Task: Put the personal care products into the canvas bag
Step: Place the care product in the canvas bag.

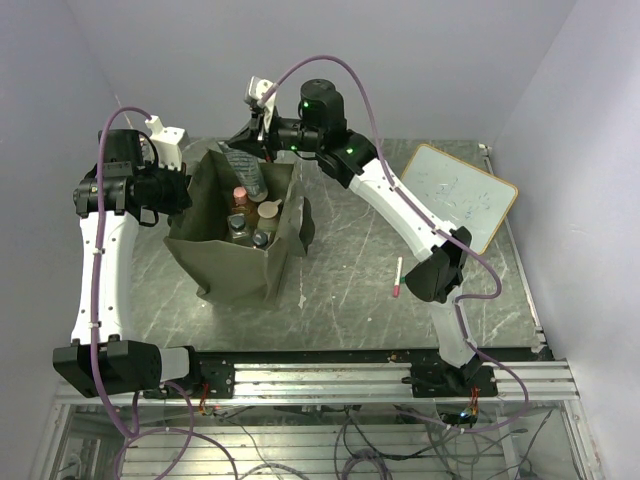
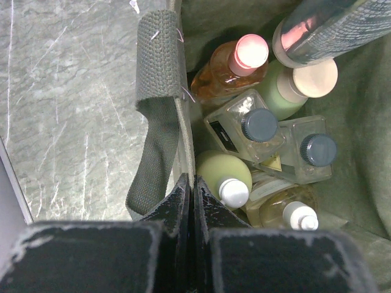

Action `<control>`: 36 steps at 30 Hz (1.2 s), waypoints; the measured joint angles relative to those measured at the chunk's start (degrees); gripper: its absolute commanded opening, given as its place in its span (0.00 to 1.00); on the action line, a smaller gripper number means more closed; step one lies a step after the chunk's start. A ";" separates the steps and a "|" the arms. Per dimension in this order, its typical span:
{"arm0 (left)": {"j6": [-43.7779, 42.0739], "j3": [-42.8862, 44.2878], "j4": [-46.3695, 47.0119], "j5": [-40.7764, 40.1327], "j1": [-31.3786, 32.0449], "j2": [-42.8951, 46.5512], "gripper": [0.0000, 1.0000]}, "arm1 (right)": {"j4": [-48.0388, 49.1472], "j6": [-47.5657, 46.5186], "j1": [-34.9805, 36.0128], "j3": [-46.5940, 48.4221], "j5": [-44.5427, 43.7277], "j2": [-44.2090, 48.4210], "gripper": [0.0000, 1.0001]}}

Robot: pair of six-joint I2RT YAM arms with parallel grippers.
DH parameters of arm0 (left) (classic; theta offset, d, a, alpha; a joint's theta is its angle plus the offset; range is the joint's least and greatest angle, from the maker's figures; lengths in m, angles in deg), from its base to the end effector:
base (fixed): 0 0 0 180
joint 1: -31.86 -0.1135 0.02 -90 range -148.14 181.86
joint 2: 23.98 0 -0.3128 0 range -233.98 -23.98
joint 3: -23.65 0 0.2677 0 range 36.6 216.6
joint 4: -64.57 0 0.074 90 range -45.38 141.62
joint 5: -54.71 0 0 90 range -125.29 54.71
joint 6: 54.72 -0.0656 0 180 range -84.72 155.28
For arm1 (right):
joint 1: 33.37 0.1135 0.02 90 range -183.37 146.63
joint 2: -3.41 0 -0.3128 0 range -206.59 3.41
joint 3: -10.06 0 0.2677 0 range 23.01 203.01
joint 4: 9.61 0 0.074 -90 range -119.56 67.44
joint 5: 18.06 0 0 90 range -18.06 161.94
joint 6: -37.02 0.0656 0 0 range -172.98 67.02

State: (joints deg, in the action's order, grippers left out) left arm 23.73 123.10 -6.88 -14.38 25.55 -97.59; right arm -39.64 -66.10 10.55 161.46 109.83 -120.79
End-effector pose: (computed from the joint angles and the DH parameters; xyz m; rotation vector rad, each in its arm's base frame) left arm 0.2683 0.0061 0.4336 0.2794 2.3005 -0.2749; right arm 0.3751 0.4171 0.4884 -1.2314 1.1640 0.9401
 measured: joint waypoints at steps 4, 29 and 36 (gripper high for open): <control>-0.09 0.00 -0.02 0.00 0.00 0.00 0.07 | -0.37 -0.09 -0.26 -0.07 0.00 0.00 0.00; -5.18 0.00 -0.85 0.98 0.00 0.00 0.07 | 6.40 0.09 -3.85 -10.73 8.72 0.11 0.00; -5.44 0.00 -0.87 1.31 0.00 -0.07 0.07 | 7.91 0.81 -3.85 -8.55 9.46 0.07 0.00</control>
State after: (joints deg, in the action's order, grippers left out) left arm 18.29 123.10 -7.75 -13.07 25.55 -97.65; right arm -31.73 -65.29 6.70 152.91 119.29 -120.73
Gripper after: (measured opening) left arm 0.084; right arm 0.010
